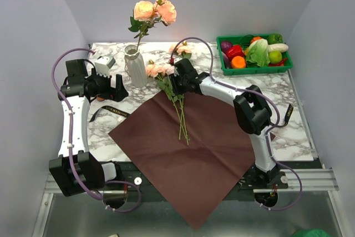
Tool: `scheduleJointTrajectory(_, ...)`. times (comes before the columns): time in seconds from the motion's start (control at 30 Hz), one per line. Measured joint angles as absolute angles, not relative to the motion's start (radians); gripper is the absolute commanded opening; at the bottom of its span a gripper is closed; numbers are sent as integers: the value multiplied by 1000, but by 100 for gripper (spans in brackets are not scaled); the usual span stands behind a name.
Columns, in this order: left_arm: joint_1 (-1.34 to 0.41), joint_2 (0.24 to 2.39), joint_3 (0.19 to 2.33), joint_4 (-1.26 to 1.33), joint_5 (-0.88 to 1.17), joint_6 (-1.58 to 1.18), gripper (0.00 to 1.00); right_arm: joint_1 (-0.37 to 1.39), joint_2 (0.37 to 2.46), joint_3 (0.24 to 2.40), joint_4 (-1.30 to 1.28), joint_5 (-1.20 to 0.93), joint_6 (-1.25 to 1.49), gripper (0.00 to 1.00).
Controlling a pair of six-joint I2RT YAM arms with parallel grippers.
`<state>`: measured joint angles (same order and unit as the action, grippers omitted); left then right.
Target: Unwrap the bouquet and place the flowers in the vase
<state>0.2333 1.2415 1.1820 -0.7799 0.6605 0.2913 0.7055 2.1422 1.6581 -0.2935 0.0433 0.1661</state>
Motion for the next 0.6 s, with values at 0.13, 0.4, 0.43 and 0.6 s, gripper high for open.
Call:
scheduleJointTrajectory(0.13, 233, 1242, 1182, -791, 656, 297, 98, 705, 2191, 1662, -311, 51, 166, 45)
scheduleJointTrajectory(0.4, 233, 1242, 1182, -807, 646, 313, 98, 705, 2239, 1718, -353, 62, 163, 5)
scheduleJointTrajectory(0.43, 233, 1242, 1182, -807, 645, 314, 98, 705, 2240, 1719, -359, 63, 168, 1)
scheduleJointTrajectory(0.6, 233, 1242, 1184, -812, 640, 326, 99, 703, 2212, 1702, -369, 62, 168, 1)
